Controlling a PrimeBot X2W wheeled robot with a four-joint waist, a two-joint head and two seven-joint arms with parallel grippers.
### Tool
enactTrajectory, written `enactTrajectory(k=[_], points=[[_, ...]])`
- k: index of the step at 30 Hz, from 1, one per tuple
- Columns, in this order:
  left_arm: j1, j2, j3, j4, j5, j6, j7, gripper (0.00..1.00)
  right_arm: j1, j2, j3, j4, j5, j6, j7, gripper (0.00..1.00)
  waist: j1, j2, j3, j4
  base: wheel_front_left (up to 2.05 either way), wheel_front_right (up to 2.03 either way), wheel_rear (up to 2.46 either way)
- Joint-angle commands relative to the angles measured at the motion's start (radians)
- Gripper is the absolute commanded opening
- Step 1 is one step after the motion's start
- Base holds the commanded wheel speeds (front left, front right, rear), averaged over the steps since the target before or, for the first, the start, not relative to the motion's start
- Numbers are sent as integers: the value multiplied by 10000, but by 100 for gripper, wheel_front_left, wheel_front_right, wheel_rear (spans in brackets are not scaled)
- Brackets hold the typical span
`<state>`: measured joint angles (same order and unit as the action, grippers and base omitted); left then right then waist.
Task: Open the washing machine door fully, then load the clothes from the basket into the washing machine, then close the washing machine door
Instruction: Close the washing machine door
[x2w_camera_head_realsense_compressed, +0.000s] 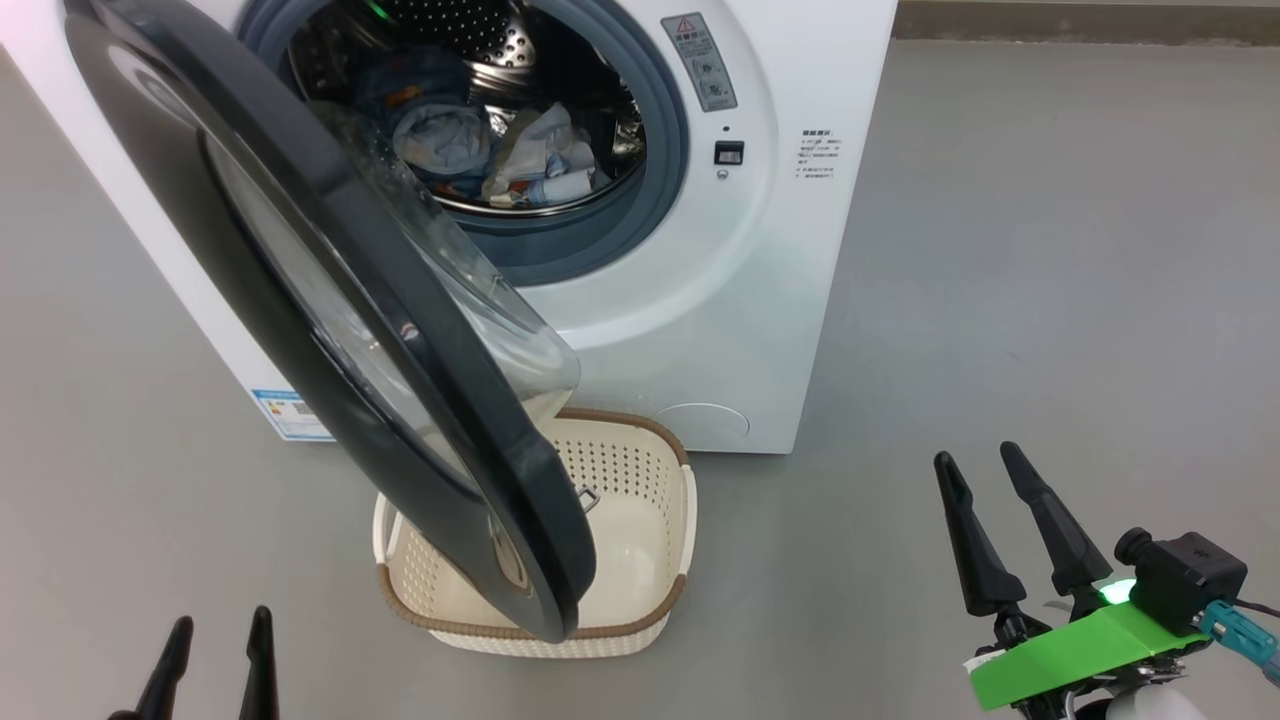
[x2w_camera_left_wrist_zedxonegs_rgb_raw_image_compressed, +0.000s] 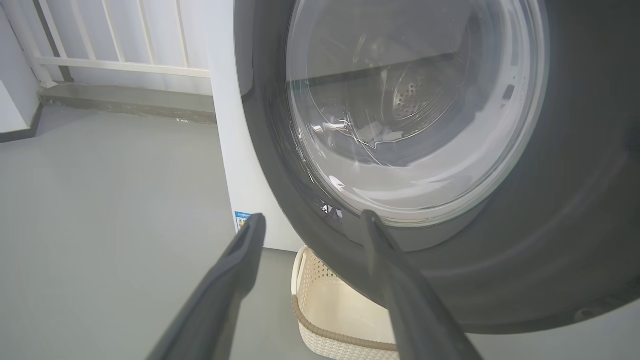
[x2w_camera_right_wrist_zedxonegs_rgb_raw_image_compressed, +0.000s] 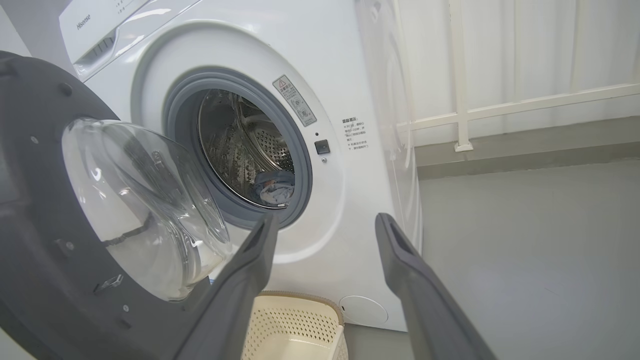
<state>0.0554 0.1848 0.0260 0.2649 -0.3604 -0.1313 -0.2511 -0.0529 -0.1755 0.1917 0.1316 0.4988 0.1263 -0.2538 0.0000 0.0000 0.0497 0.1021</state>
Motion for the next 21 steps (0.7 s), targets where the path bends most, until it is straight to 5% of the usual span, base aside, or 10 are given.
enactTrajectory(k=[1,6,8,9,21], points=[[-192,165,397,-303,167,6,-106,100,-344,-142,183,-211,-80,44,-80,100,0,0,4,16,0,0,0],[-210,100,447,-415,230,6,-106,100,-463,-139,283,-176,-47,44,-80,100,0,0,-4,119,0,0,0],[-218,83,442,-434,237,6,-106,100,-571,-109,397,-181,7,44,-80,44,0,0,-11,172,0,0,0],[-228,74,433,-439,245,6,-107,100,-652,-90,470,-181,43,44,-80,0,0,0,-10,201,0,0,0],[-344,-74,353,-642,356,6,-107,100,-2253,378,2253,-1173,234,44,-80,0,0,0,-55,722,0,0,0]])
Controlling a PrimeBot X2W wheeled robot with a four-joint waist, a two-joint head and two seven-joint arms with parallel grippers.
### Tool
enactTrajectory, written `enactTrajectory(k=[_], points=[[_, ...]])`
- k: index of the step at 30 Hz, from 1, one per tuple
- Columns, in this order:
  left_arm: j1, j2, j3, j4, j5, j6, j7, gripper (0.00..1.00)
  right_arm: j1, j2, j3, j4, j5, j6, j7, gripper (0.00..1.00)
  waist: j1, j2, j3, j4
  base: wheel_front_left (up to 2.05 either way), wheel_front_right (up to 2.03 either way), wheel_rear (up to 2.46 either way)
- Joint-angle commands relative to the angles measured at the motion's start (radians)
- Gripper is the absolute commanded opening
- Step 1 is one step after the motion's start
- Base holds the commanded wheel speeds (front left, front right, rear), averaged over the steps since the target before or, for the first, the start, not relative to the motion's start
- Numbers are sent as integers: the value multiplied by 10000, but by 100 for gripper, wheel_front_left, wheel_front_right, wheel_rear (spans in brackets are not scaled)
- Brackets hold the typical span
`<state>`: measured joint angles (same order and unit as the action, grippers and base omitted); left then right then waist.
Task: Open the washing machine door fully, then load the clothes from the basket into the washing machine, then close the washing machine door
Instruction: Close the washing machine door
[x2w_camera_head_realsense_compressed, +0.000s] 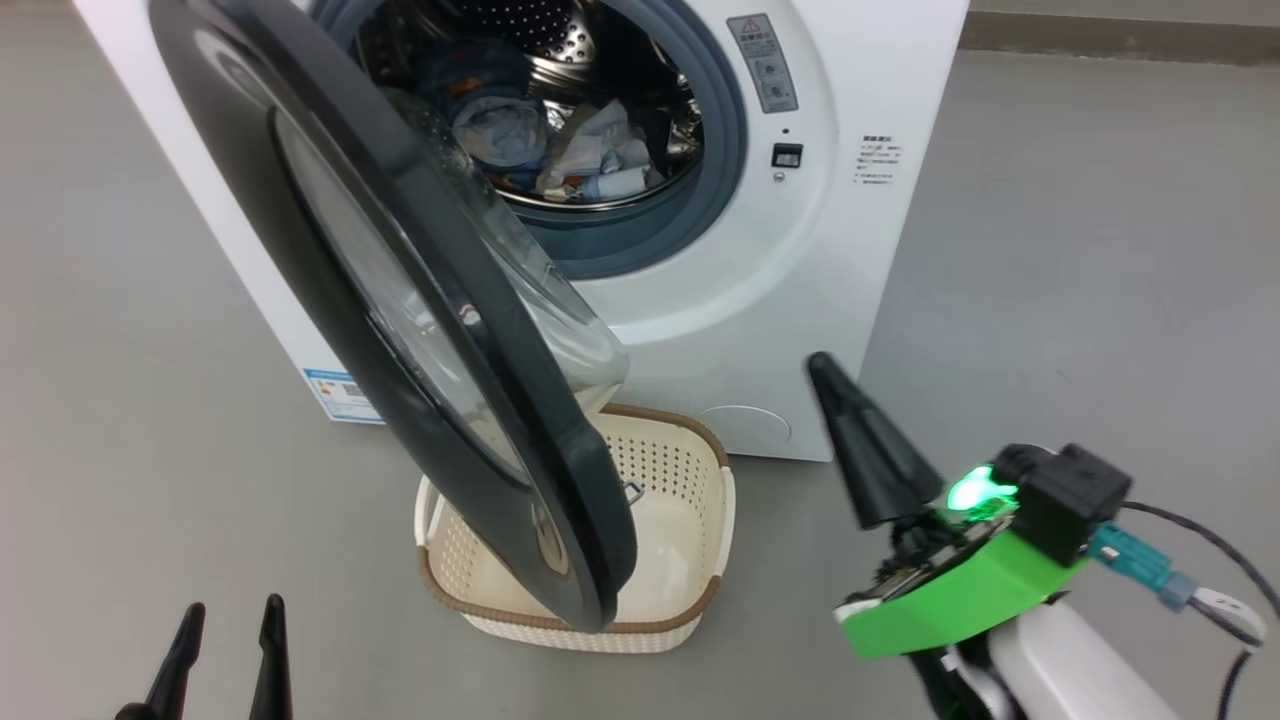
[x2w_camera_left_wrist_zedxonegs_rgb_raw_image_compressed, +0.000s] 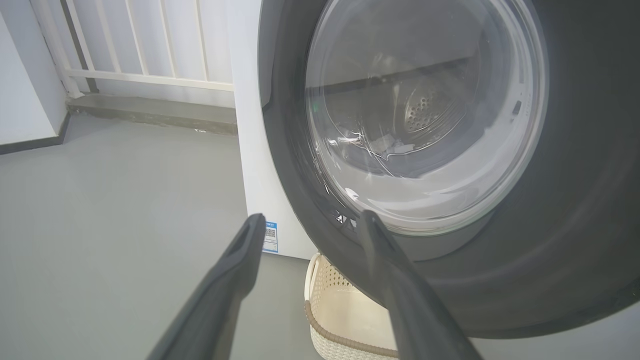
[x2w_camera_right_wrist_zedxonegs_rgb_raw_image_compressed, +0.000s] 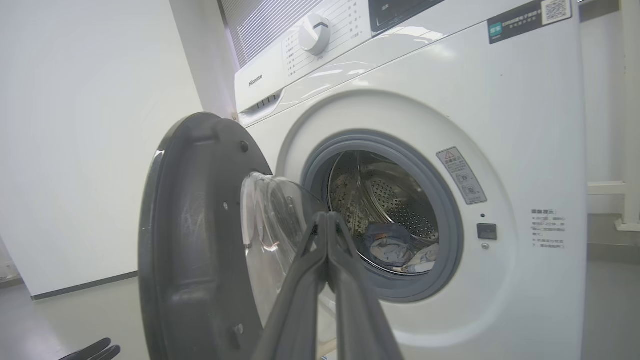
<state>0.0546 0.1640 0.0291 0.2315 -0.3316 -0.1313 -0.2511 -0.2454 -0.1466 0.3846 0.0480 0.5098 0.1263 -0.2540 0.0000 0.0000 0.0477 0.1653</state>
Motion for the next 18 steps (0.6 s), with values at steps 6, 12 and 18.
enactTrajectory(k=[6,12,18], points=[[-253,70,320,-367,108,6,-107,100,-751,239,1722,-865,292,44,-78,0,0,0,-100,320,0,0,0],[-249,-4,310,-400,153,6,-107,100,-936,366,3052,-1232,457,44,-78,0,0,0,-91,489,0,0,0],[-217,-53,327,-413,181,6,-107,100,-963,408,4005,-1184,623,44,-78,0,0,0,-95,553,0,0,0]])
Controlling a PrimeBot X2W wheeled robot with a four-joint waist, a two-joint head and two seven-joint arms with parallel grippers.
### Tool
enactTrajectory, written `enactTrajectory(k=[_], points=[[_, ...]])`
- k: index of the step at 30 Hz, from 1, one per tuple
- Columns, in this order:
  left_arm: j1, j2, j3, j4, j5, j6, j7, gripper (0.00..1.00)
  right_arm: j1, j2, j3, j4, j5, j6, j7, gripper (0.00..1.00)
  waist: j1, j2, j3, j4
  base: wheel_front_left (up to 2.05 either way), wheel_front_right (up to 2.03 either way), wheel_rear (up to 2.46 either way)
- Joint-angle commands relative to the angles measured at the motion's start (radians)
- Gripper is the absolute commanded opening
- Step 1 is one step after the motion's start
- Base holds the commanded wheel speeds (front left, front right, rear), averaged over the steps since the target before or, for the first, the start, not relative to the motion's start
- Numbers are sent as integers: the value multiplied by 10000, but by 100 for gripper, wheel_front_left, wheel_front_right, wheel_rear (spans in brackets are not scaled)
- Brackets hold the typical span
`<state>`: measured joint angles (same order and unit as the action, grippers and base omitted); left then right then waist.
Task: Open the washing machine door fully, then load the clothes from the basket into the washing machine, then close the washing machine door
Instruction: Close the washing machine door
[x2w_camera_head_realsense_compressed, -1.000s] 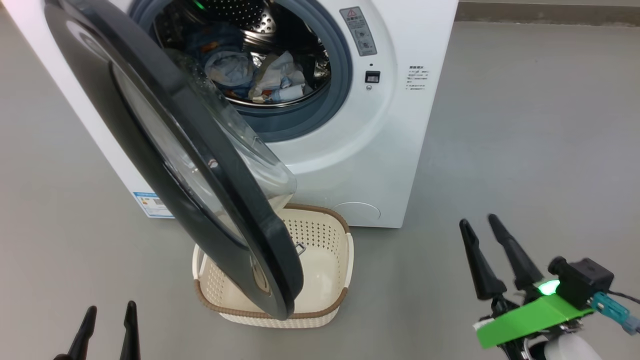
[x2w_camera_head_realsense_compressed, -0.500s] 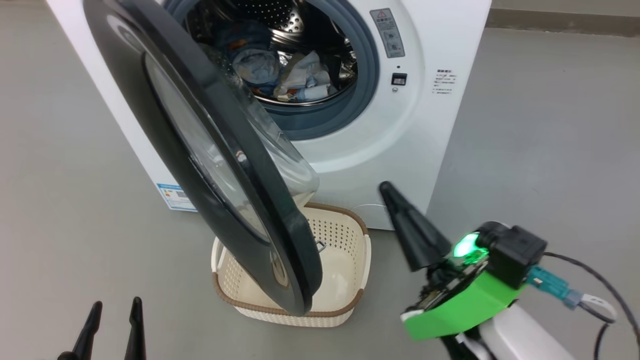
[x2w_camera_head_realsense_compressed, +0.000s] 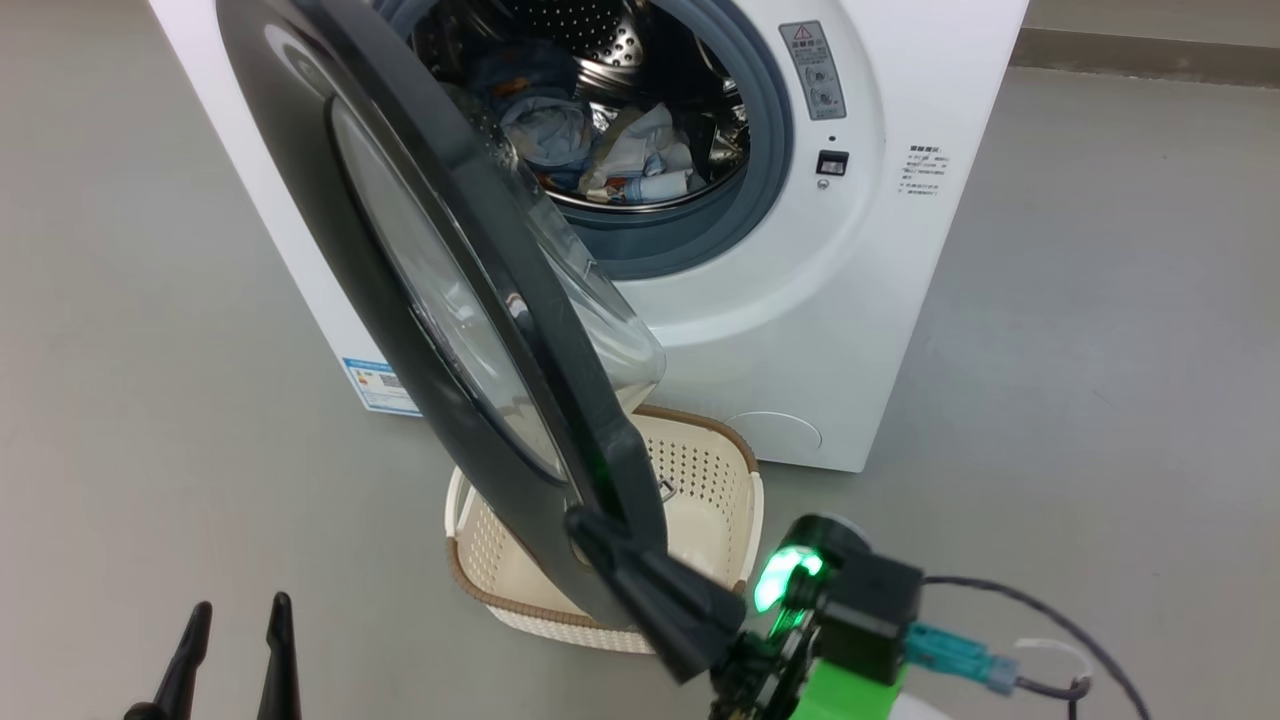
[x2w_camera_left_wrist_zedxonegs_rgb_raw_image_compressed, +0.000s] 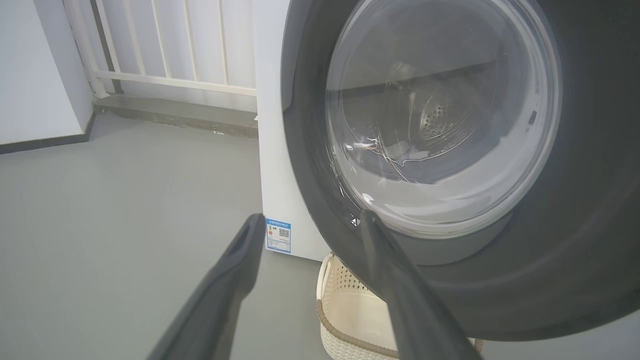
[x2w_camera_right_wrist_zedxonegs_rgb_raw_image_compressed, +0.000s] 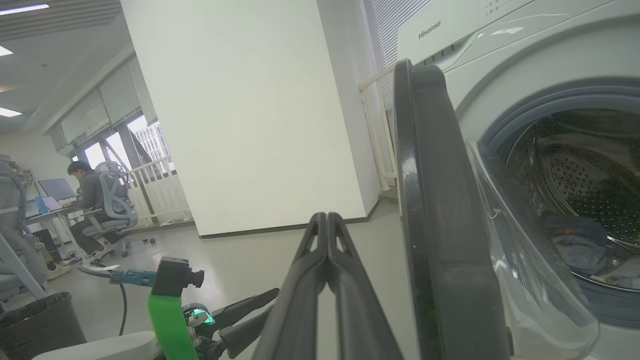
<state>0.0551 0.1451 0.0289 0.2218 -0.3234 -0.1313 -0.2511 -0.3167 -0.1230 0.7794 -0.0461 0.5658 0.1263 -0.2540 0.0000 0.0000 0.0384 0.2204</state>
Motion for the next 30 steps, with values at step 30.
enactTrajectory(k=[30], points=[[-668,-124,178,-365,150,6,-107,100,-779,365,645,2291,769,44,-78,0,0,0,703,314,0,0,0]])
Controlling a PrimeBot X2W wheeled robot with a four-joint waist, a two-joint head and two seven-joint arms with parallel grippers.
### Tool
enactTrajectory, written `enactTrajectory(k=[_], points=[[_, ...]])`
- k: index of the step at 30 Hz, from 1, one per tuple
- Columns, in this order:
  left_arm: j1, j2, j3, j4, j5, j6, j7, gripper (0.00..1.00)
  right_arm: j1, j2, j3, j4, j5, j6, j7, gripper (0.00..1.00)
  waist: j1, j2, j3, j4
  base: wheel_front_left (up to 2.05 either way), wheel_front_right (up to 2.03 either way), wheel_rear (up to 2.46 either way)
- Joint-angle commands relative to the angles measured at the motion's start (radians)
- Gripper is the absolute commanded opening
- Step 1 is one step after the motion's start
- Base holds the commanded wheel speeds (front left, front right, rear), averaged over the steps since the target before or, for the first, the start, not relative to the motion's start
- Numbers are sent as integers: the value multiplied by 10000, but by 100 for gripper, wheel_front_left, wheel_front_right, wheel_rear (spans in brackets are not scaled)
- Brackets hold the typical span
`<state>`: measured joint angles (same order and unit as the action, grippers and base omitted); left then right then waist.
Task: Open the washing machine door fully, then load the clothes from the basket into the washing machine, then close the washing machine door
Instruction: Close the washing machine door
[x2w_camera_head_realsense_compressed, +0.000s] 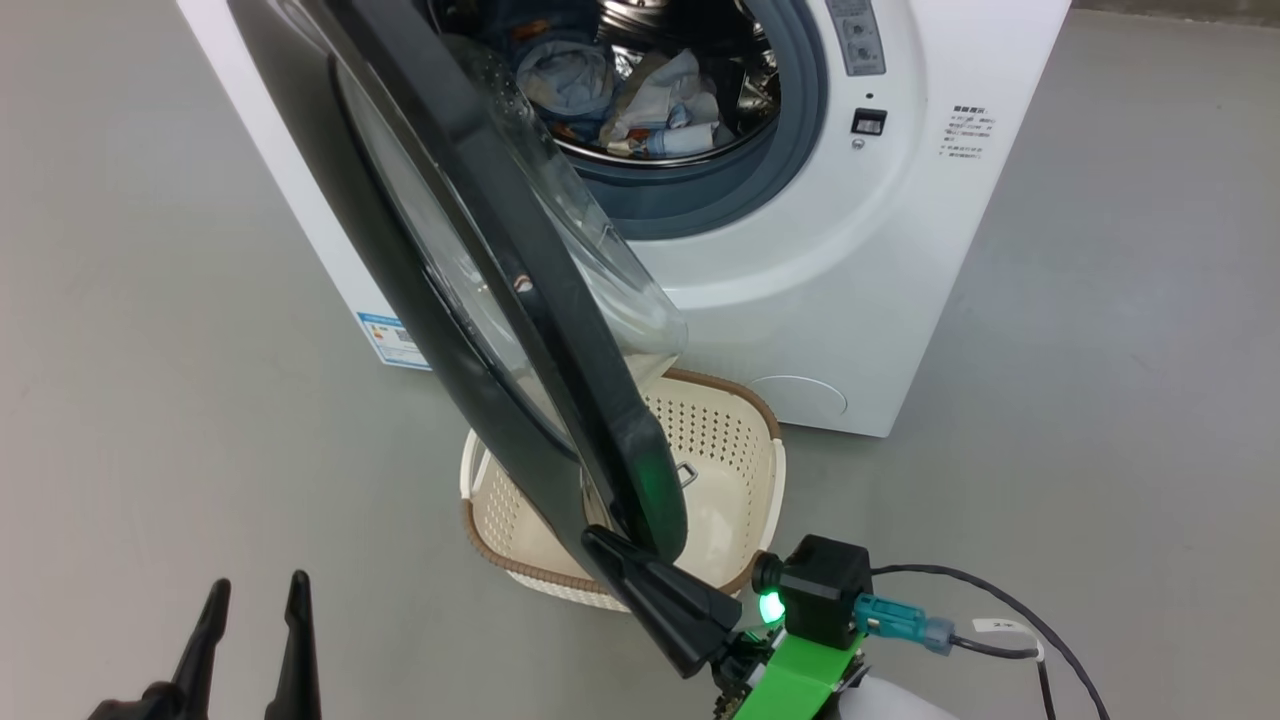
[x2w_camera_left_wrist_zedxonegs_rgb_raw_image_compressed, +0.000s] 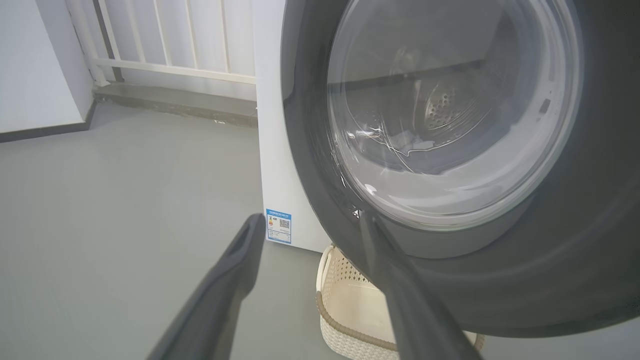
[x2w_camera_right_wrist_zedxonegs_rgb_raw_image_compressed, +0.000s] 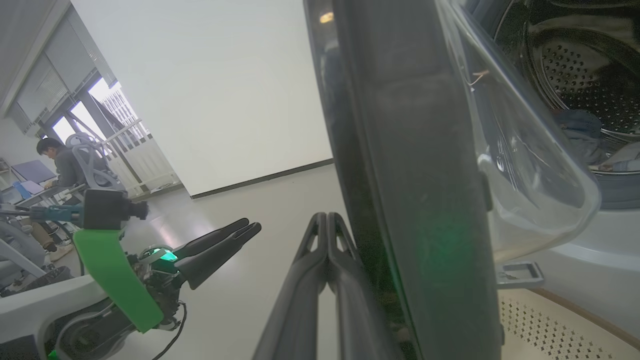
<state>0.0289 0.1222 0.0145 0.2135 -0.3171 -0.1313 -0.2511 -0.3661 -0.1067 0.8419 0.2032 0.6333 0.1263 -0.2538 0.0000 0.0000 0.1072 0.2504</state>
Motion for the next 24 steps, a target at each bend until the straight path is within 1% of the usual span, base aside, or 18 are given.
enactTrajectory(k=[1,13,24], points=[[-414,97,327,-285,87,6,-107,100,-300,207,-7,-166,98,44,-80,0,0,0,26,24,0,0,0],[-586,1,348,-356,86,6,-107,100,-552,118,-608,104,9,44,-80,0,0,0,368,51,0,0,0],[-912,-115,282,-483,119,6,-107,100,-956,-279,-1668,204,-201,44,-80,0,0,0,891,-5,0,0,0]])
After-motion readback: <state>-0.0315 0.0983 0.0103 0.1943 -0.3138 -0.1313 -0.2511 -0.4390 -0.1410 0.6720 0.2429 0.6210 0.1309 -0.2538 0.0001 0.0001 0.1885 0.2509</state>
